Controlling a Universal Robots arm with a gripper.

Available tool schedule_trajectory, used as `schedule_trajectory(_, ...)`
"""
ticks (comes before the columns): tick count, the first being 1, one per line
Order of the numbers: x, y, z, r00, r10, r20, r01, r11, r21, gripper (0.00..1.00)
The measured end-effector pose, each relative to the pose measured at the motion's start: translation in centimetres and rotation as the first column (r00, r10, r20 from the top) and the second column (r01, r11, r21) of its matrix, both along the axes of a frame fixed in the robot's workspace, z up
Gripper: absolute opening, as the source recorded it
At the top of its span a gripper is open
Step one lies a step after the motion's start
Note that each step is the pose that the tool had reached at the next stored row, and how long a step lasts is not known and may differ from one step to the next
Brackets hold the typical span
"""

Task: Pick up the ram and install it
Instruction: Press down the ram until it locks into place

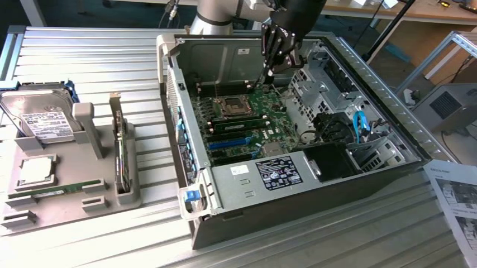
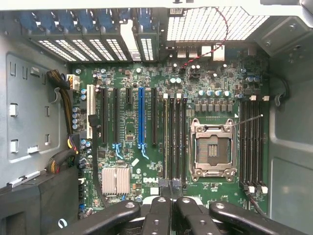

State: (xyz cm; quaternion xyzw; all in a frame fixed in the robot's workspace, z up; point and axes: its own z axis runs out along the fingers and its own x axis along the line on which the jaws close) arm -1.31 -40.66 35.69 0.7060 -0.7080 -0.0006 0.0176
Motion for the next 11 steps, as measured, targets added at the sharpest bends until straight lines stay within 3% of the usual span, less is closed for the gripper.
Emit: schedule_trajectory(11, -0.17, 0.0, 0.0, 1.0, 0.0, 0.0009, 0.0, 1.0, 0.0, 0.11)
